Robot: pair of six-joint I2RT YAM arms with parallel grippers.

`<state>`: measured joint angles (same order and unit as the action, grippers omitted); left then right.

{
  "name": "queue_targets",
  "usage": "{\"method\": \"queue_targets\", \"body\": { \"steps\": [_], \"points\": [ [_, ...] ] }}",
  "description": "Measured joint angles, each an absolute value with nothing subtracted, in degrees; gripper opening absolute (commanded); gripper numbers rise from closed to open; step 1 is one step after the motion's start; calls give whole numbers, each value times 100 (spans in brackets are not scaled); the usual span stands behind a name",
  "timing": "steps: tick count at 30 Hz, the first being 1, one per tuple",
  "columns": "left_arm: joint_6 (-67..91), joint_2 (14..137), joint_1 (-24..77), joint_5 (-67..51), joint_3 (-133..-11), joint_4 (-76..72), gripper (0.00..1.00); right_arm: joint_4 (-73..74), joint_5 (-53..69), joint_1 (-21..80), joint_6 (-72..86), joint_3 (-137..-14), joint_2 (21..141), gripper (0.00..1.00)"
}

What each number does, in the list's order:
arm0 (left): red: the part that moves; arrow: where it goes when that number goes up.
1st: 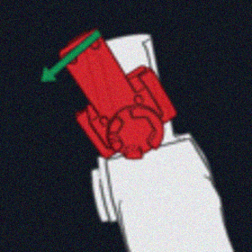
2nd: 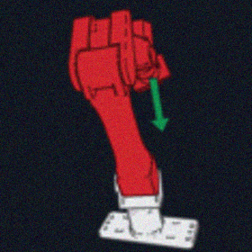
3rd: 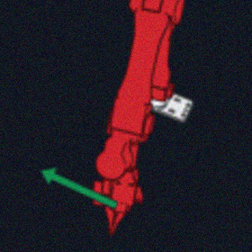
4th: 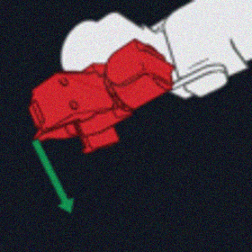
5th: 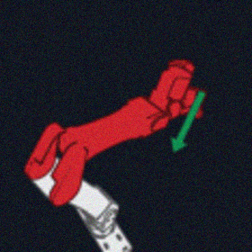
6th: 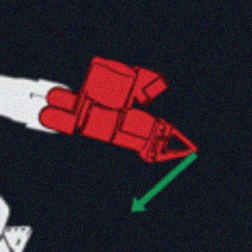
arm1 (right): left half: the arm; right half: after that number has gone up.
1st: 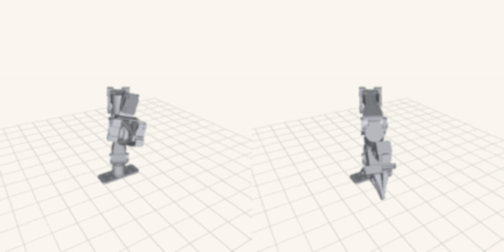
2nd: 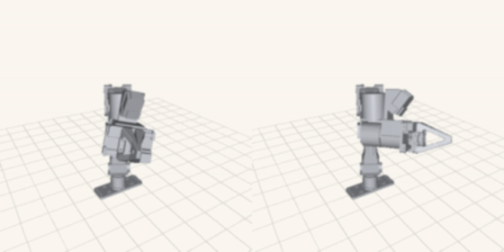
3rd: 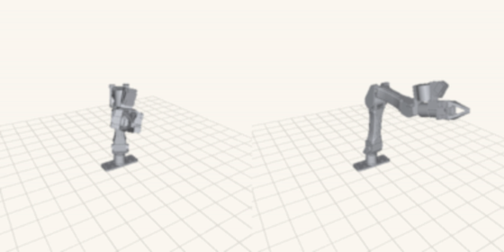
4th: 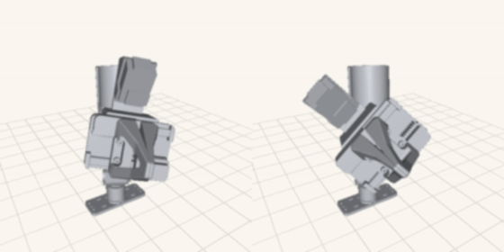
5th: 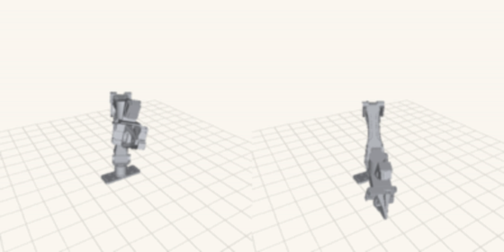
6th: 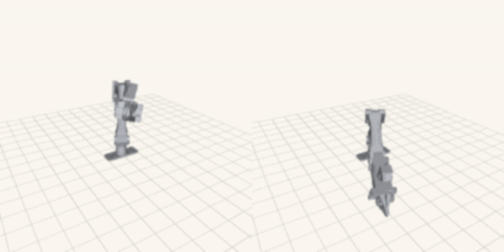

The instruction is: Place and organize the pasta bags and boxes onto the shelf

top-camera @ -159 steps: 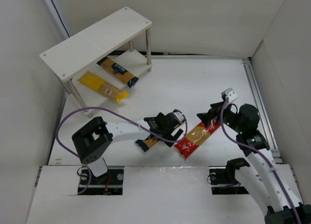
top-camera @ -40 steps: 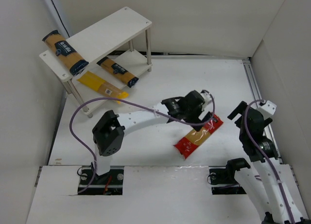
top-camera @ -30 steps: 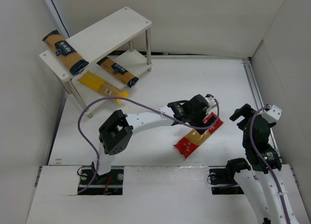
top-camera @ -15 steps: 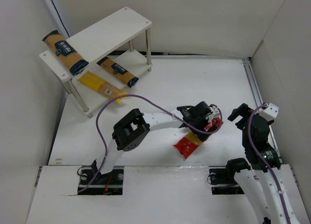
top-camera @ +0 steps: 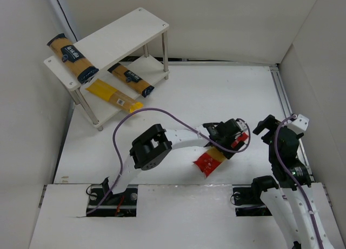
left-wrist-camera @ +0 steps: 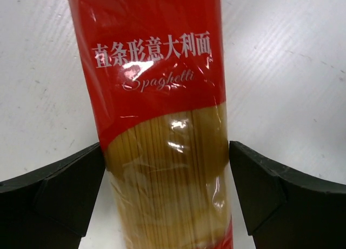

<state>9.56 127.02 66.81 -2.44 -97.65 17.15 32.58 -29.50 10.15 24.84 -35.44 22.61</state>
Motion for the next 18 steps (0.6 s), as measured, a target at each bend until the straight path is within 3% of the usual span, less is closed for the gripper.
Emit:
{"method": "queue_targets", "body": {
  "steps": [1, 2, 5, 6, 7, 18],
  "points": [
    [996, 12761, 6748, -16, -9843, 1776, 85, 3258, -2950, 1015, 2484, -3540, 2259, 99],
    [1024, 12796, 6805, 189, -9883, 1813, 62, 3258, -2950, 1013, 2484, -3538, 2259, 99],
    [1181, 12853, 6967, 762, -9944, 1909, 30, 3256, -2950, 1013, 2484, -3511, 2252, 99],
    [1251, 12853, 7000, 908, -9955, 1940, 6, 3258, -2950, 1013, 2484, -3503, 2252, 99],
    [1341, 12851, 7022, 1022, -9979, 1959, 0, 3256, -2947, 1013, 2484, -3496, 2252, 99],
    [1879, 12617, 6672, 1817, -10136, 2792, 0, 3256, -2952, 1013, 2484, -3472, 2080, 99]
  ]
}}
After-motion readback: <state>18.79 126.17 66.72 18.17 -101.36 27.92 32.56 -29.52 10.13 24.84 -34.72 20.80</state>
